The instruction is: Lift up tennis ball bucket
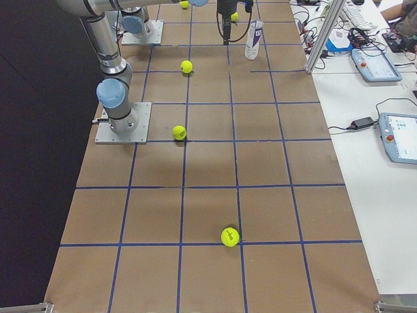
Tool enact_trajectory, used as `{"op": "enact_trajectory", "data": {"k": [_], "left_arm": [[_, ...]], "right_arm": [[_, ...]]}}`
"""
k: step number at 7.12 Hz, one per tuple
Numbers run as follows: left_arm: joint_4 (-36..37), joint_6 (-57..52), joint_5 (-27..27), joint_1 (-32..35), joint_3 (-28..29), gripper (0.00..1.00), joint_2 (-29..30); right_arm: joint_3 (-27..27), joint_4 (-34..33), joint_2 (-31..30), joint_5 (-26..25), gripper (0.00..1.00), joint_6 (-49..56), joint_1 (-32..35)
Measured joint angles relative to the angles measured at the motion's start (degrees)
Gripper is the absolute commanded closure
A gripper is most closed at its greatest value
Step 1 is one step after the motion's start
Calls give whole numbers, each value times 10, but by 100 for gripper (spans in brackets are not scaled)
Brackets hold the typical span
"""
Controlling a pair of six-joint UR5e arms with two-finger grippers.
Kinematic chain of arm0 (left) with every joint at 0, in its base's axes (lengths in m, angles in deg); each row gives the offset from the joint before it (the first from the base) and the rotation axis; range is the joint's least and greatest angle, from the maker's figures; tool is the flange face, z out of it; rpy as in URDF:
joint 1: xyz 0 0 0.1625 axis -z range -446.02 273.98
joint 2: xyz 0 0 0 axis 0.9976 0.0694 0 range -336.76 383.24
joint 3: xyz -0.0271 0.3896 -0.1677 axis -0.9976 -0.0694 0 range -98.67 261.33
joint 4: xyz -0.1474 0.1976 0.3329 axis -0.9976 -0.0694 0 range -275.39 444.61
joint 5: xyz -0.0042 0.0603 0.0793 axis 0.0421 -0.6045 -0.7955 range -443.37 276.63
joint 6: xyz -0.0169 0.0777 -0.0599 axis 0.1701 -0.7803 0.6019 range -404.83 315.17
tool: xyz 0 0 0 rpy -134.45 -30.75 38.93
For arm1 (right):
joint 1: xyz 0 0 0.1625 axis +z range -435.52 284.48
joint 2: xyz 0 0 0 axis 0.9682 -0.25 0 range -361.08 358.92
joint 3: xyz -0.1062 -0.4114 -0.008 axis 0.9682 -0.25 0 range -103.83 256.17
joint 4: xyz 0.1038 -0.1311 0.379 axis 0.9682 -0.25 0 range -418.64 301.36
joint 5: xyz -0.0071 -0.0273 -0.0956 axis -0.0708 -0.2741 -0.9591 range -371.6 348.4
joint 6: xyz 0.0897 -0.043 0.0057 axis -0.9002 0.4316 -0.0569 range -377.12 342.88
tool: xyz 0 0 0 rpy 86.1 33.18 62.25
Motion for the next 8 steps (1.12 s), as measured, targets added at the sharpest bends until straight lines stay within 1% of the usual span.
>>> {"op": "enact_trajectory", "data": {"k": [3,8], "left_arm": [[2,-5,11,-2,-2,1,2],[15,-5,14,-4,-2,0,5]], "right_arm": [[0,-1,1,1,0,1,-2],[1,0,0,1,0,-1,1]]}}
